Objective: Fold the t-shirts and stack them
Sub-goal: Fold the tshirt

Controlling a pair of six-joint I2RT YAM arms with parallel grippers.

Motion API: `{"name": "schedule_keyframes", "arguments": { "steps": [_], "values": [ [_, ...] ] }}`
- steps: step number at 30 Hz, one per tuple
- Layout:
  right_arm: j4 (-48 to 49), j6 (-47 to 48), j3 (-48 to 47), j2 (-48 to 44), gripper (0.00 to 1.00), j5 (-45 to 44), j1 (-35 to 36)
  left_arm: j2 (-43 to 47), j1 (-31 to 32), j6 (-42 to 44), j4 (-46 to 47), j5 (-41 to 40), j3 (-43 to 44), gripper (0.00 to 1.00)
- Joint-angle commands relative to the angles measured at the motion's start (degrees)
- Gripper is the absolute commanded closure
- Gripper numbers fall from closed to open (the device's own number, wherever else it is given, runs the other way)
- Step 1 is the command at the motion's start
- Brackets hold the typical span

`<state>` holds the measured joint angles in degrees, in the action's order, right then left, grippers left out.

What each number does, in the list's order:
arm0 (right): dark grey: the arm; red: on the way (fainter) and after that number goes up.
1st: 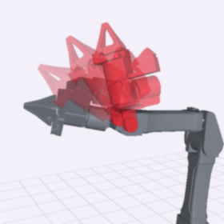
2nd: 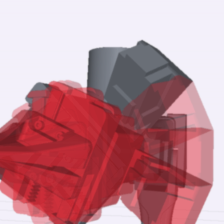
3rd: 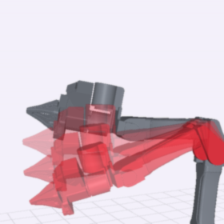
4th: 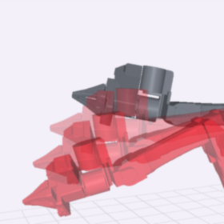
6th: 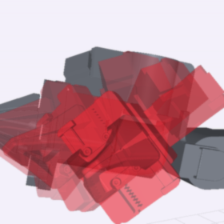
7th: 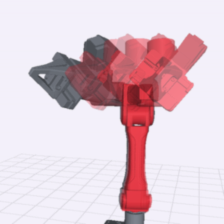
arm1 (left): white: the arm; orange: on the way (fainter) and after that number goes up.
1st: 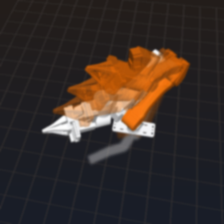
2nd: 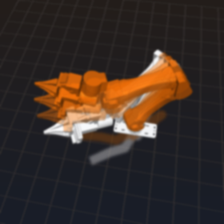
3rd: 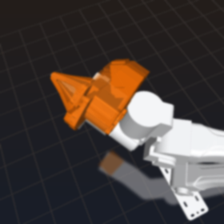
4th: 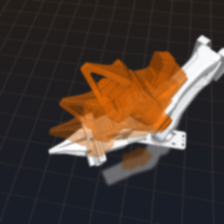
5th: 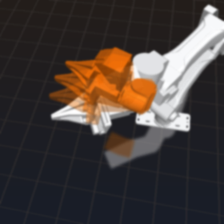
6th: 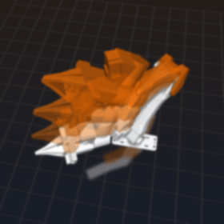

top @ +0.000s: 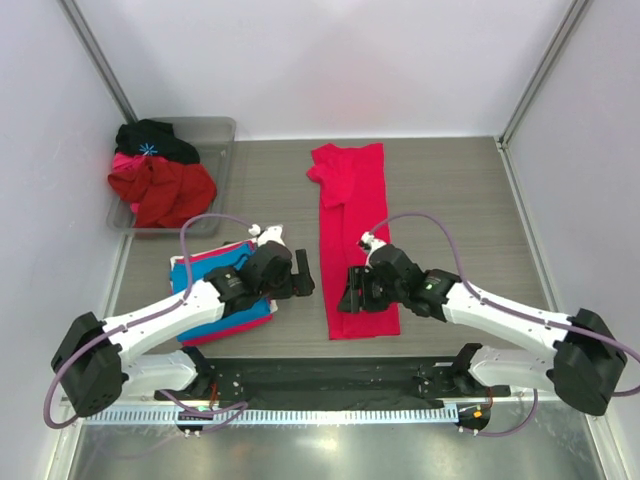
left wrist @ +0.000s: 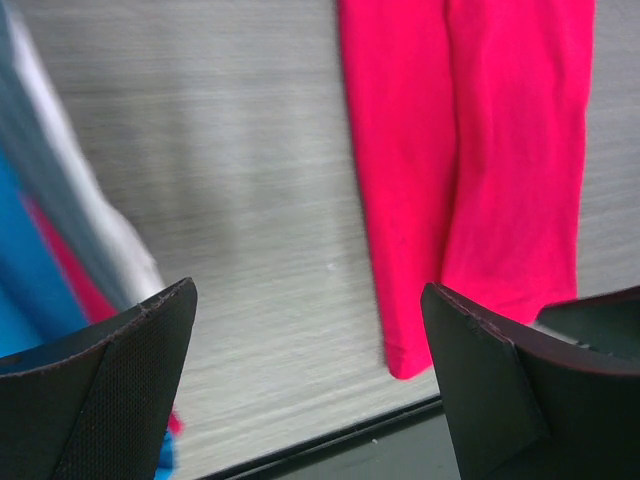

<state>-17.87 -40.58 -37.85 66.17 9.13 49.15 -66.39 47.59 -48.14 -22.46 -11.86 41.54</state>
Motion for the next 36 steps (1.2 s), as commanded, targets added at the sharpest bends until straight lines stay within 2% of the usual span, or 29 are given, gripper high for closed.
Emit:
{"name": "schedule_keyframes", "arguments": {
  "steps": [1,3,7,11,16,20,32,33,35,36],
  "values": [
    [-5.6,-0.5,-3.6,-3.0,0.46,-7.9,0.2,-2.3,3.8,-3.0,4.1,0.3,-0.6,0.07],
    [-10.7,-1.4,-3.5,-2.9,0.48,-13.5,0.1,-3.7,7.3,-5.2,5.7,-0.4,-0.6,0.08],
    [-17.2,-4.8,-1.5,-3.5,0.53,-24.0,0.1,-7.8,11.9,-9.4,8.5,-1.8,-0.7,0.17],
    [-20.1,-7.1,0.9,-6.7,0.53,-28.2,0.0,-11.2,14.4,-12.2,10.2,-1.5,-0.8,0.24],
    [-20.5,-8.2,3.6,-8.9,0.55,-30.1,-0.6,-15.6,15.9,-13.9,13.7,-0.4,-0.8,0.42],
    [-20.2,-8.2,3.7,-6.0,0.59,-29.4,-1.0,-18.2,16.7,-14.6,15.9,-0.5,-1.5,0.50],
    [-19.2,-9.1,3.0,0.2,0.66,-30.2,-1.1,-20.4,16.7,-15.3,18.8,0.4,-2.2,0.59],
    [-18.5,-9.0,3.2,0.4,0.66,-29.9,-1.0,-20.8,16.7,-15.1,18.8,0.7,-1.6,0.65],
    [-17.5,-9.0,3.7,1.1,0.66,-28.3,-1.1,-21.6,16.7,-15.1,18.9,1.3,-1.3,0.71],
    [-16.9,-9.1,4.3,1.4,0.67,-28.1,-1.1,-21.8,16.7,-15.1,18.9,1.5,-1.3,0.78]
  ]
}}
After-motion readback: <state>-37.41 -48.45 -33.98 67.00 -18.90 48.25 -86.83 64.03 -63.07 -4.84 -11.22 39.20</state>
